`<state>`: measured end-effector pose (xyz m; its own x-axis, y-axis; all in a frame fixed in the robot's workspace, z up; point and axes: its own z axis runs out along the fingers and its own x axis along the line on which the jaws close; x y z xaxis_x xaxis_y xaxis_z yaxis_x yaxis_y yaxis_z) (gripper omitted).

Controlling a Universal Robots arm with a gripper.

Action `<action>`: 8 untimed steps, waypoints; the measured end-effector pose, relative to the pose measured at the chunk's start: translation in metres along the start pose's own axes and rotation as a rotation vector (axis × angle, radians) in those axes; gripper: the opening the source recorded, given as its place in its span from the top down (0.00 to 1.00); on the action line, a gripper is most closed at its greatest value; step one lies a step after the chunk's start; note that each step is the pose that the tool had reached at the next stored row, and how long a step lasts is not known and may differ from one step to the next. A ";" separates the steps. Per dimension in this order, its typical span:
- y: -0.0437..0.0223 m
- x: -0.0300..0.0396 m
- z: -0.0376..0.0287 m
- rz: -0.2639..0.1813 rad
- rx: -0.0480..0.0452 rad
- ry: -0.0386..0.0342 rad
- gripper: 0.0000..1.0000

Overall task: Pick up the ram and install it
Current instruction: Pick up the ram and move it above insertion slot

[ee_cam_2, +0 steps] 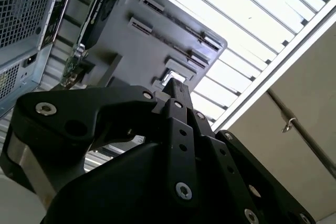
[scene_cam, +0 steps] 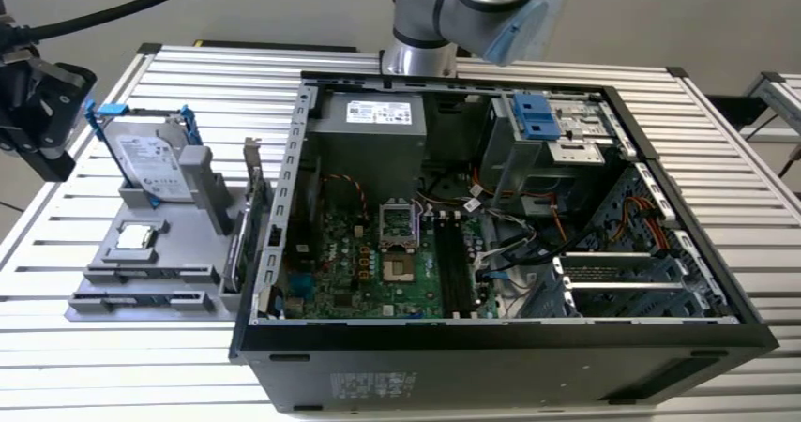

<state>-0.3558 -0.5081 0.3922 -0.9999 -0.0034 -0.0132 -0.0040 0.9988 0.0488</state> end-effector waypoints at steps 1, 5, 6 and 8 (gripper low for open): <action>-0.0010 0.0000 -0.0001 0.000 0.0001 0.0003 1.00; -0.0049 0.0000 -0.0002 0.000 0.0001 0.0009 1.00; -0.0058 0.0000 -0.0002 0.000 0.0000 0.0010 1.00; -0.0071 0.0001 -0.0003 0.000 0.0002 0.0013 1.00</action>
<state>-0.3558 -0.5152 0.3922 -0.9999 -0.0033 -0.0119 -0.0039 0.9988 0.0486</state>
